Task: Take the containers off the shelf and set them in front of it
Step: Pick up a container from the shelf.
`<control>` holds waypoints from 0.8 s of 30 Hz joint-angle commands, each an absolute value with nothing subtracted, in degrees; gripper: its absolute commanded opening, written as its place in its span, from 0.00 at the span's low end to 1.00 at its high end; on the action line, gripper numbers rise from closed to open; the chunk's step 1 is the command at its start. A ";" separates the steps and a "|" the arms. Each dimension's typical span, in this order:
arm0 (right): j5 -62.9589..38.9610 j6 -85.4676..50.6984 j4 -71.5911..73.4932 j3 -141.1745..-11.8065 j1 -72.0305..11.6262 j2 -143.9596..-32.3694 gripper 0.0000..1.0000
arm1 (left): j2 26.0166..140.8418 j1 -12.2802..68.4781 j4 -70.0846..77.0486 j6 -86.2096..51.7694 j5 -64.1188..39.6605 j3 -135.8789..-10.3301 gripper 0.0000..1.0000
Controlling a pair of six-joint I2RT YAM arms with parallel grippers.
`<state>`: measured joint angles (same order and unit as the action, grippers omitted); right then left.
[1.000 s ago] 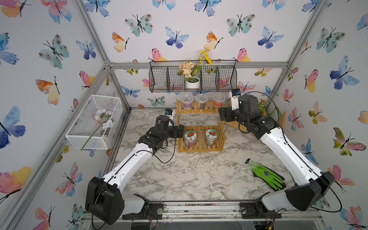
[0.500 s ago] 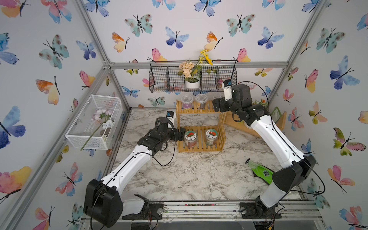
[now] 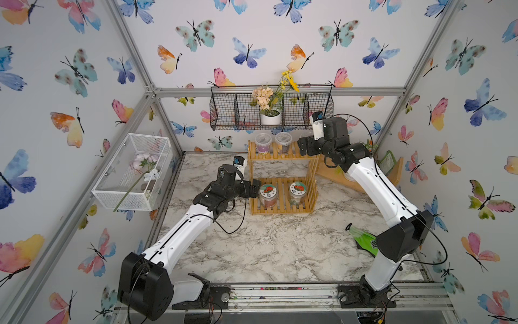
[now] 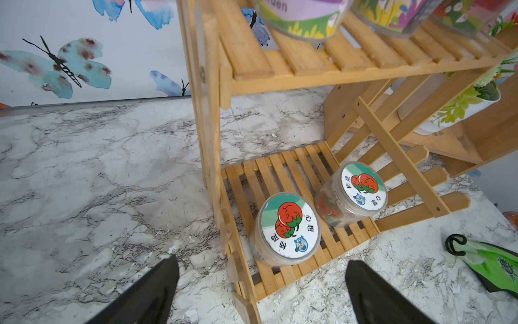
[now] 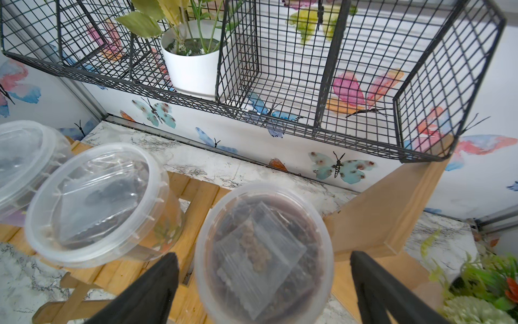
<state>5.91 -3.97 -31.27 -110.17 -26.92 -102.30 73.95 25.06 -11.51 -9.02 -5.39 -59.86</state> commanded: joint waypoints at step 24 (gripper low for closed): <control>4.17 -4.46 -29.35 -113.20 -26.43 -105.84 0.68 | 71.62 23.99 -10.15 -8.60 -6.68 -58.10 0.99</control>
